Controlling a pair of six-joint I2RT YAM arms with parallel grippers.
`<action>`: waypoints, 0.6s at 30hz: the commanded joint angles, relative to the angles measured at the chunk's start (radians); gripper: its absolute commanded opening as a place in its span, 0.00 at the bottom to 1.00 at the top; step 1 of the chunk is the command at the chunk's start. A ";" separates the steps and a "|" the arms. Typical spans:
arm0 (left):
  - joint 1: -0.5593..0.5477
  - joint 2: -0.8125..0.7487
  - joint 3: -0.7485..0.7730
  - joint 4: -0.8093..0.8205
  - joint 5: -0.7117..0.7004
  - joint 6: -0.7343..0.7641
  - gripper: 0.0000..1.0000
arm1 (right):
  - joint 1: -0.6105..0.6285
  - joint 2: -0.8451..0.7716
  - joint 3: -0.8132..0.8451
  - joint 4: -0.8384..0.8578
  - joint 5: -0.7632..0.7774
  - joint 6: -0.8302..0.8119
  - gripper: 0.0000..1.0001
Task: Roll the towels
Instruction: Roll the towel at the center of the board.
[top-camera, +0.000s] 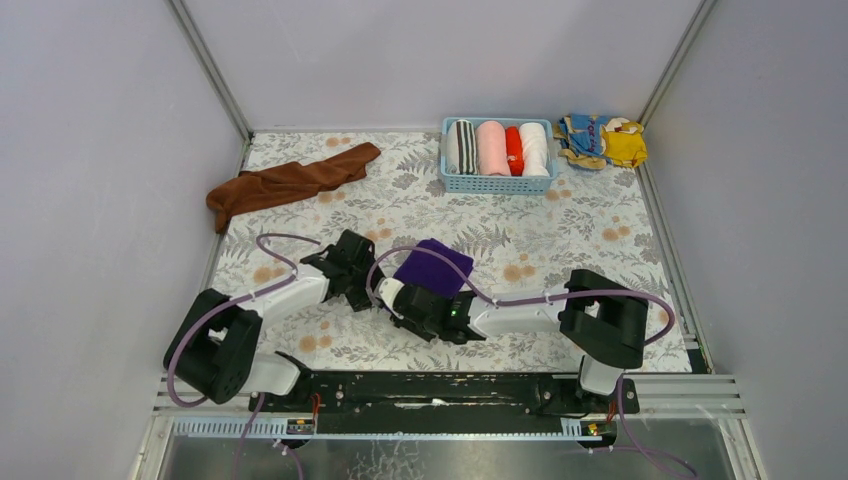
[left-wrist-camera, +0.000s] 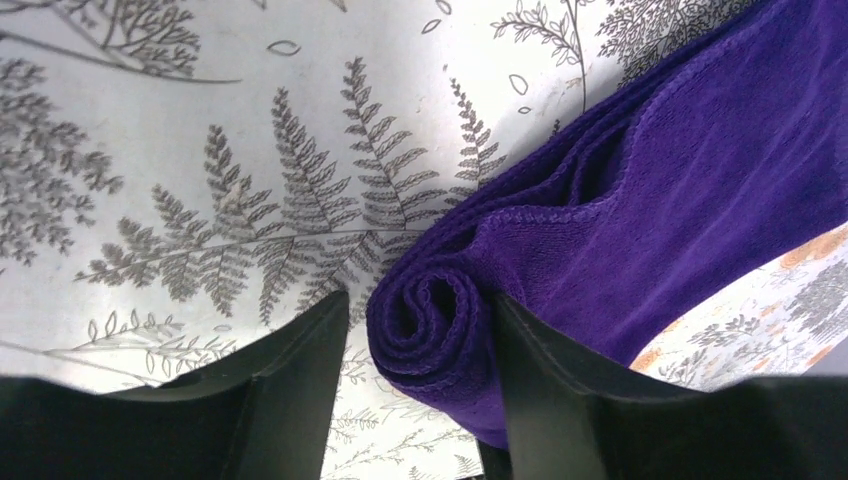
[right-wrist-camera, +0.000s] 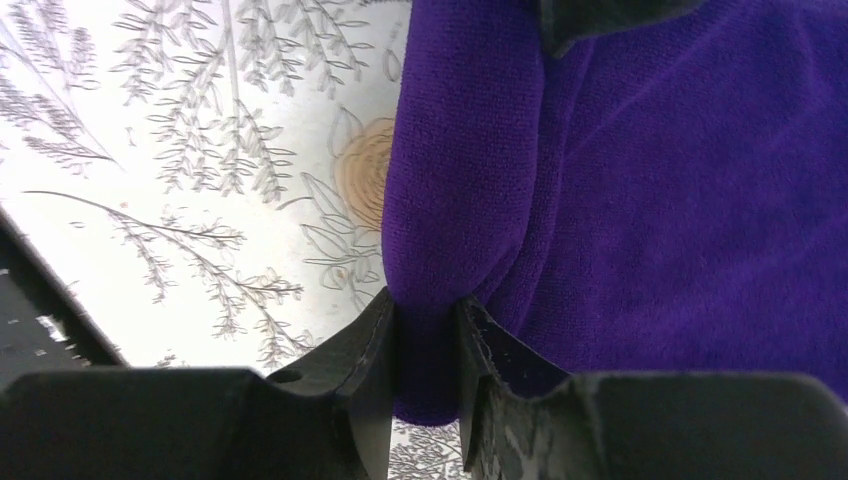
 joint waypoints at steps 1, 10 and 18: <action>-0.003 -0.069 -0.009 -0.121 -0.101 0.021 0.60 | -0.035 0.024 0.031 -0.034 -0.283 0.050 0.24; 0.008 -0.258 0.027 -0.277 -0.166 0.007 0.85 | -0.244 0.006 -0.096 0.251 -0.772 0.312 0.10; -0.005 -0.271 -0.008 -0.218 -0.056 -0.002 0.85 | -0.410 0.083 -0.315 0.728 -1.042 0.684 0.10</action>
